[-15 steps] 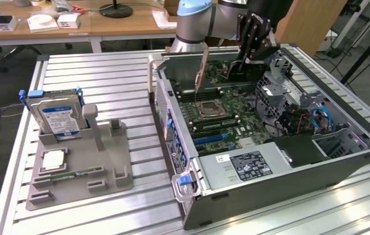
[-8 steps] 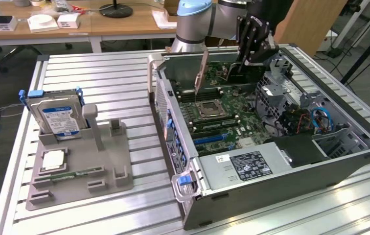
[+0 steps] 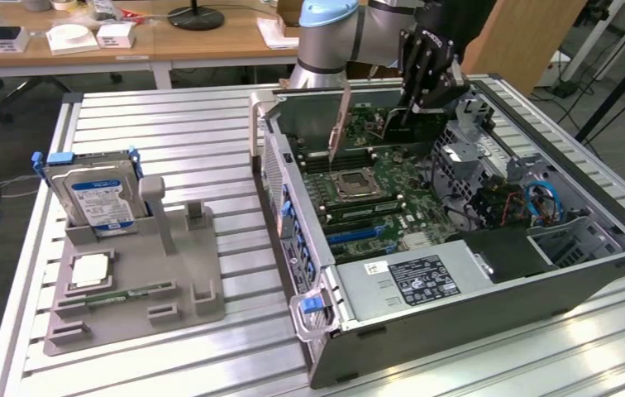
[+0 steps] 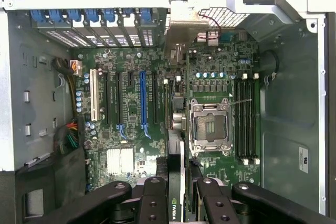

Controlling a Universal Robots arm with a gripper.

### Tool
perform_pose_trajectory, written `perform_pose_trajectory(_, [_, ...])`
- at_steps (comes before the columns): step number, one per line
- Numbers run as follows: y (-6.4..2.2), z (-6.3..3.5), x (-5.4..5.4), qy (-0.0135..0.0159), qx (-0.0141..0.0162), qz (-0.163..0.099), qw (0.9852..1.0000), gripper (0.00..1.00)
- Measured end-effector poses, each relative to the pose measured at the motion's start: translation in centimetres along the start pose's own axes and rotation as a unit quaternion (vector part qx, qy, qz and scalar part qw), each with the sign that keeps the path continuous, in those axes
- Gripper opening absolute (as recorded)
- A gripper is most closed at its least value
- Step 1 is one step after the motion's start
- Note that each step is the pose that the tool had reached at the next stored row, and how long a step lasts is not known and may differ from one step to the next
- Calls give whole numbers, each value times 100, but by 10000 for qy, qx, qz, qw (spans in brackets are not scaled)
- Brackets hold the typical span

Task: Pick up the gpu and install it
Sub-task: 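Insert the gpu into the slot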

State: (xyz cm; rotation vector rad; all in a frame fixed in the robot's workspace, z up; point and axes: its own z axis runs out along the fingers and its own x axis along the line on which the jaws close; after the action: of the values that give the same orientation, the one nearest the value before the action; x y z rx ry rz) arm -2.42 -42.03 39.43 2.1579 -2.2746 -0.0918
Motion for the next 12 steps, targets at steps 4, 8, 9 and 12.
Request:
perform_pose_trajectory(4, [-1,15,1,-1,0,0,10000,26])
perform_pose_trajectory(8, [-3,62,4,-1,11,-1,10000,26])
perform_pose_trajectory(9, [-4,75,6,-1,13,-1,10000,26])
perform_pose_trajectory(12, [-5,95,7,0,16,0,10000,26])
